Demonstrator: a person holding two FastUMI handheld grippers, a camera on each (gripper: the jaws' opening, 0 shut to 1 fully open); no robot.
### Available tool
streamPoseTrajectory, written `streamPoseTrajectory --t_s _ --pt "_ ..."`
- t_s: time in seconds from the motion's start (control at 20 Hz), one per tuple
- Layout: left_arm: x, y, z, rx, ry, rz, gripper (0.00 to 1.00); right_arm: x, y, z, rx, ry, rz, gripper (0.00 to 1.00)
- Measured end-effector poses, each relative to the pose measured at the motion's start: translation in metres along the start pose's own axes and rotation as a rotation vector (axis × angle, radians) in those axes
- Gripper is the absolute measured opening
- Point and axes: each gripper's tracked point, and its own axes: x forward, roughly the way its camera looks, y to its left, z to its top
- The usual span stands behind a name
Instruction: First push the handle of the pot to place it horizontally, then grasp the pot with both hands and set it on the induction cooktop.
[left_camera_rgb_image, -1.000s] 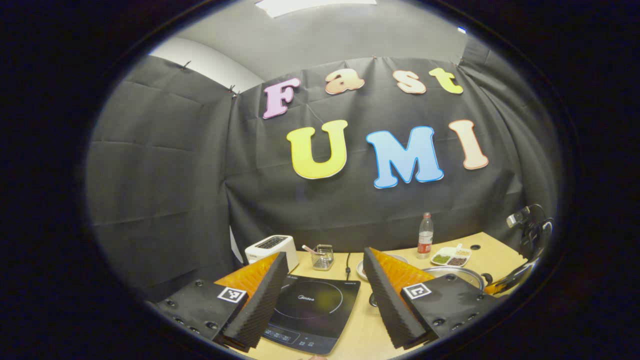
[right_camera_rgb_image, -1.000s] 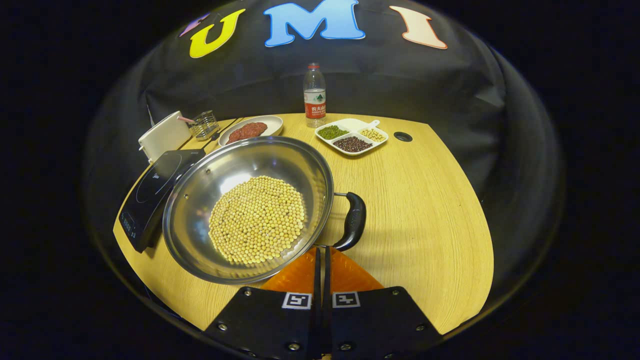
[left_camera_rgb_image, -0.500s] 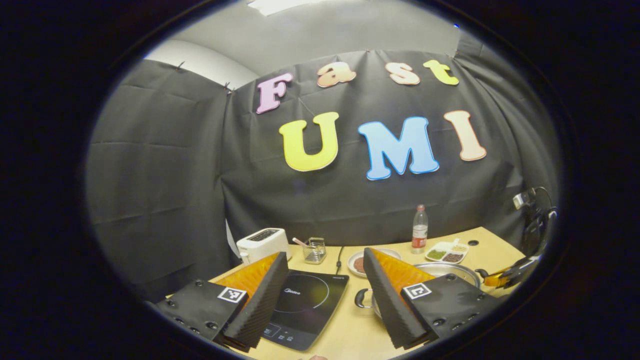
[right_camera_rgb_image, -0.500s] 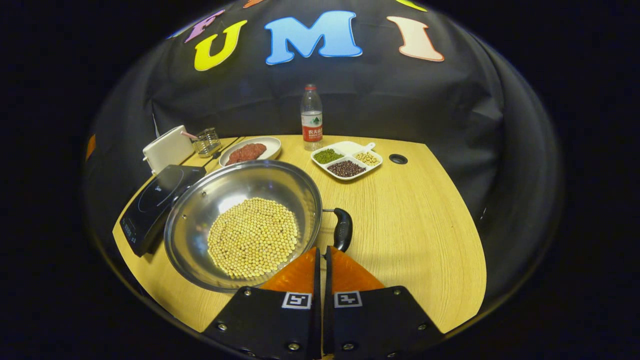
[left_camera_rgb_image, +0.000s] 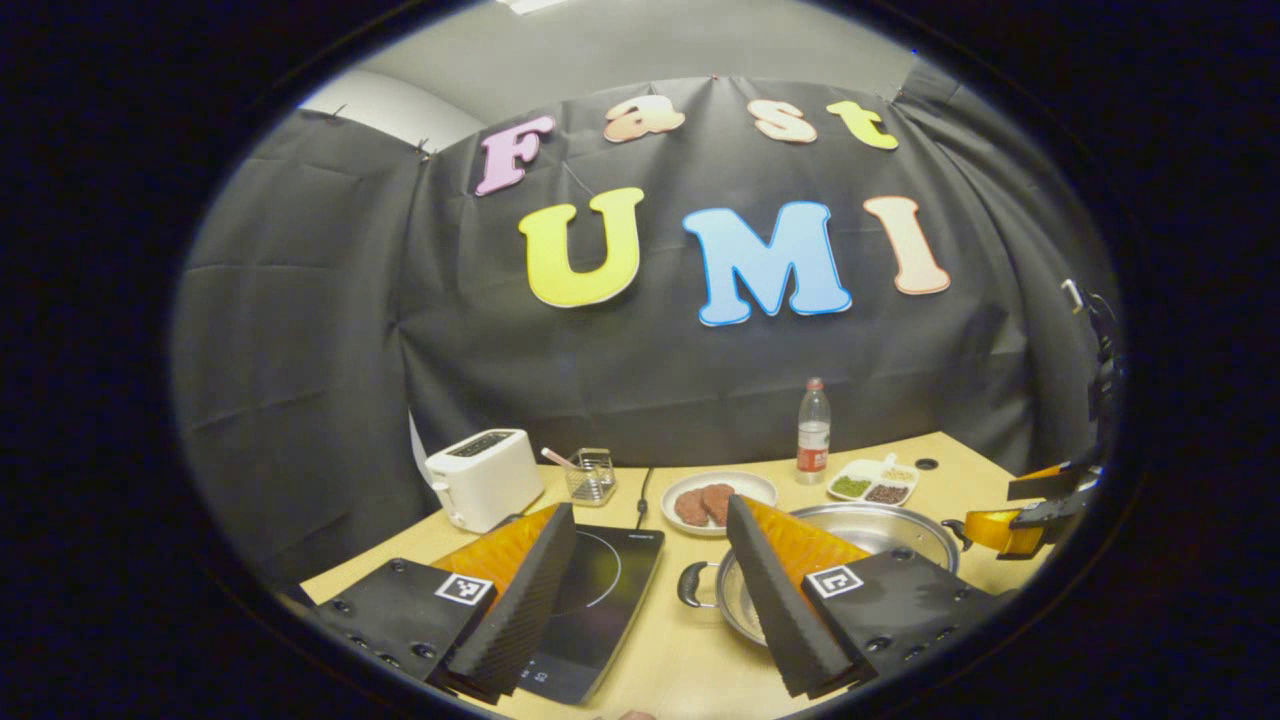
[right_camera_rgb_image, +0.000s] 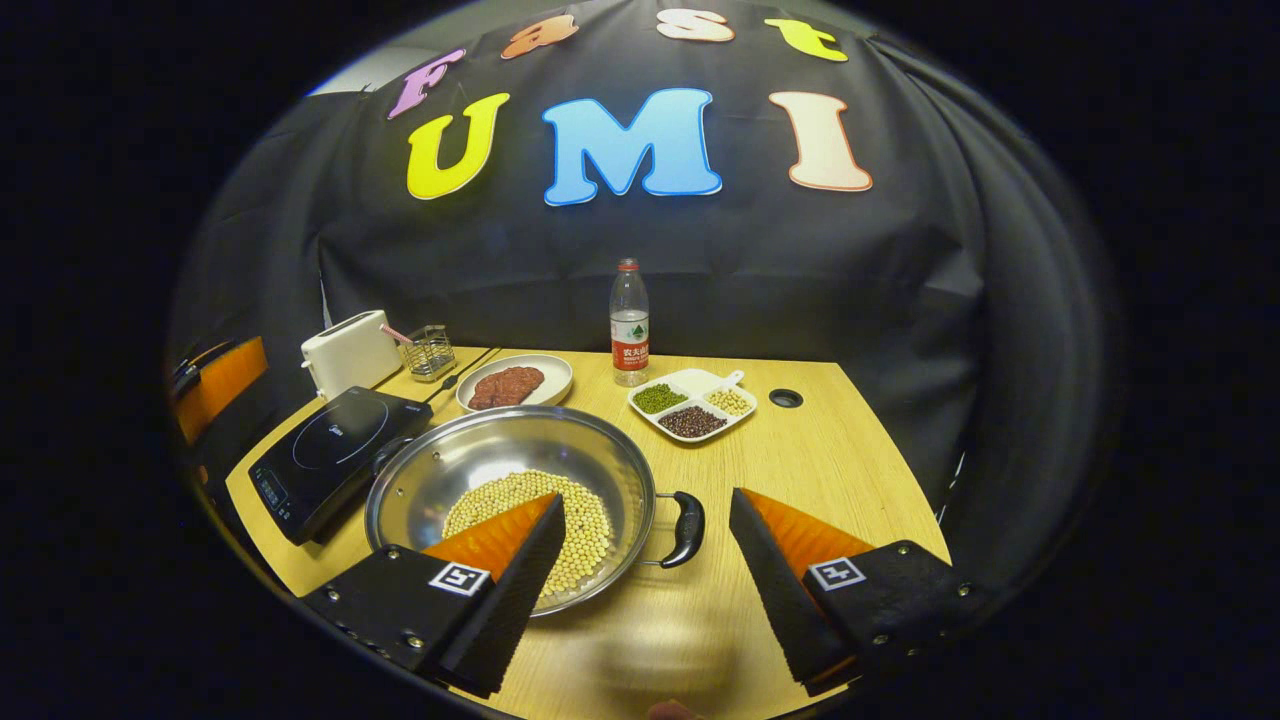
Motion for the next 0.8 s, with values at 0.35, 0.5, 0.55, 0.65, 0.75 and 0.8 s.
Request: streamPoseTrajectory --t_s 0.35,0.5,0.55,0.65,0.75,0.8 --pt "0.058 -0.025 -0.061 -0.023 0.142 -0.167 1.00 0.018 -0.005 -0.006 0.040 0.047 -0.096 1.00" --pt "0.082 -0.030 -0.085 -0.011 0.197 -0.216 0.98 0.026 -0.007 -0.013 0.056 0.077 -0.129 1.00" --pt "0.089 -0.032 -0.094 -0.012 0.215 -0.230 1.00 0.029 -0.006 -0.013 0.065 0.086 -0.135 1.00" --pt "0.102 -0.034 -0.109 -0.008 0.252 -0.251 0.99 0.038 -0.006 -0.017 0.078 0.103 -0.148 1.00" --pt "0.114 -0.038 -0.124 -0.005 0.290 -0.273 0.99 0.046 -0.005 -0.021 0.085 0.121 -0.153 1.00" --pt "0.119 -0.039 -0.131 -0.004 0.307 -0.277 1.00 0.051 -0.004 -0.024 0.087 0.132 -0.156 1.00"
